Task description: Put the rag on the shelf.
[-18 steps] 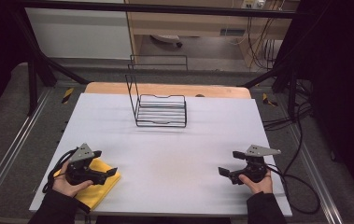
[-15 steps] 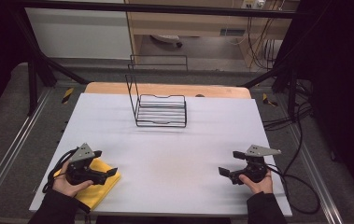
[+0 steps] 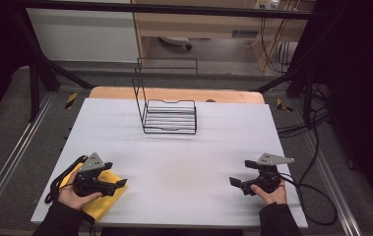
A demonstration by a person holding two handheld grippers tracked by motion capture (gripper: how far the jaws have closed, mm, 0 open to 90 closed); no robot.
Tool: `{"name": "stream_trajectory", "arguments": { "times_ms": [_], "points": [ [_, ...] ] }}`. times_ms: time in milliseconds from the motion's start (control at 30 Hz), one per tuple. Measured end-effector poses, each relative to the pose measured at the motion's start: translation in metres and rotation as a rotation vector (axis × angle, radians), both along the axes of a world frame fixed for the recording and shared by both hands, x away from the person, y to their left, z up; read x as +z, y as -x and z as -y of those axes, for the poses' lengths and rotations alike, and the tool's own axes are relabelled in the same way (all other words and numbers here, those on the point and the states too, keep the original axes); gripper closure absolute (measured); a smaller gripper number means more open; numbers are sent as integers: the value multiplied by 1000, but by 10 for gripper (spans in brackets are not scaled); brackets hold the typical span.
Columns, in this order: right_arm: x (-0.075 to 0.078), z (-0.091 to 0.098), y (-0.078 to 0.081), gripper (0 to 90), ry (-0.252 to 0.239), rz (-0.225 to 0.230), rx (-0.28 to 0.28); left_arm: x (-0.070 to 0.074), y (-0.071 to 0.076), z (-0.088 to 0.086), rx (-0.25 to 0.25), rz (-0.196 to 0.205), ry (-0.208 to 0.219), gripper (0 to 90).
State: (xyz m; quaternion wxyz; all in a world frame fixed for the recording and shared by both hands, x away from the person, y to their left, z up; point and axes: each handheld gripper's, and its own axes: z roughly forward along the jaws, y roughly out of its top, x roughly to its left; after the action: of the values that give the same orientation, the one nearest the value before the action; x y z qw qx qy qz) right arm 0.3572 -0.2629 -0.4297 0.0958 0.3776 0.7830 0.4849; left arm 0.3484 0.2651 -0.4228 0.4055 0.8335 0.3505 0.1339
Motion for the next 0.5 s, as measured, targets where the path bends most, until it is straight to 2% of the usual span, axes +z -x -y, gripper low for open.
{"name": "stream_trajectory", "arguments": {
  "times_ms": [100,267,433,500],
  "points": [
    [-1,0,-1,8,3,-1,-2,-3,1,3,-15,-19,-38,244],
    [-1,-1,-1,9,12,0,4,-3,4,9,-25,-31,-64,349],
    [-2,-1,-1,10,14,-3,4,-5,5,15,-50,-62,-106,508],
    [-2,-1,-1,10,14,-3,4,-6,5,16,-52,-63,-113,556]
  ]
}}
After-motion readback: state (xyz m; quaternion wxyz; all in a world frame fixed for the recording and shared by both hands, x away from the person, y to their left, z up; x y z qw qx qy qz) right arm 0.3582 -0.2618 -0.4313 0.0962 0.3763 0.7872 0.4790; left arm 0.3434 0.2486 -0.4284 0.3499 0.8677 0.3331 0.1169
